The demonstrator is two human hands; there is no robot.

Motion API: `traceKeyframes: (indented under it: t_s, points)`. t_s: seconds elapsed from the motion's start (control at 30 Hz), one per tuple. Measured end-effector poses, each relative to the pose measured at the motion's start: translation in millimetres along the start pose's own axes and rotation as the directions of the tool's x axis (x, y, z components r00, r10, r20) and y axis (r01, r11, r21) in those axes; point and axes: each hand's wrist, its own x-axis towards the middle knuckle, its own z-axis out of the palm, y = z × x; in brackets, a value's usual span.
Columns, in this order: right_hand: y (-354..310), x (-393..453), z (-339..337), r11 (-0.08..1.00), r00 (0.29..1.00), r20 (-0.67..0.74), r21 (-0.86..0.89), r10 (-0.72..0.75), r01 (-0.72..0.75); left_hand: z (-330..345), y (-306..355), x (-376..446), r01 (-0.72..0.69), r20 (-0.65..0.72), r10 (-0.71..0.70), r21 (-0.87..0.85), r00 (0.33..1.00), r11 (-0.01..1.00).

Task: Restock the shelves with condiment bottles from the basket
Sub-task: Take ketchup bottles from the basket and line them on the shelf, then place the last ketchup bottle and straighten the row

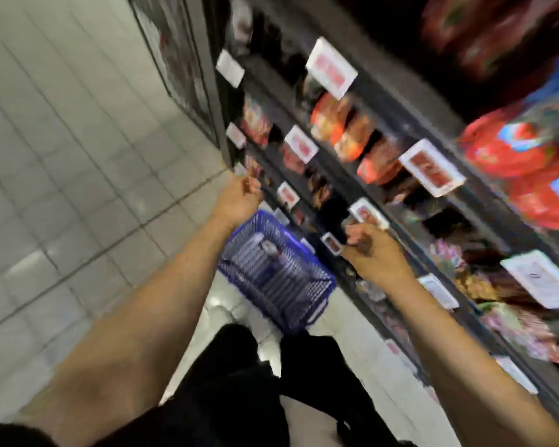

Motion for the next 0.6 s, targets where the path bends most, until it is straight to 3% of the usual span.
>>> traceKeyframes:
  t_s: [0.13, 0.23, 0.47, 0.53, 0.6]
  points:
    - [97.4, 49.5, 100.7, 0.957, 0.923, 0.257, -0.112, 0.288, -0.267, 66.6, -123.9, 8.6, 0.27, 0.112, -0.27, 0.021, 0.956, 0.963]
    - [180.4, 96.3, 190.2, 0.922, 0.866, 0.316, -0.146, 0.387, -0.359, 130.7, -215.5, 32.1, 0.399, 0.154, -0.4, 0.035, 0.904, 0.916]
    - [342.8, 227.6, 387.8, 0.796, 0.73, 0.395, -0.006, 0.558, -0.605, 279.0, -388.6, 167.6, 0.499, 0.183, -0.506, 0.087, 0.843, 0.862]
    - [379.4, 266.0, 433.5, 0.777, 0.722, 0.402, 0.041, 0.562, -0.628, 314.0, -427.0, 213.9, 0.479, 0.175, -0.49, 0.103, 0.854, 0.872]
    - [413.4, 305.0, 475.8, 0.757, 0.741, 0.368, 0.133, 0.561, -0.64, 344.0, -458.8, 258.8, 0.463, 0.171, -0.453, -0.019, 0.875, 0.886]
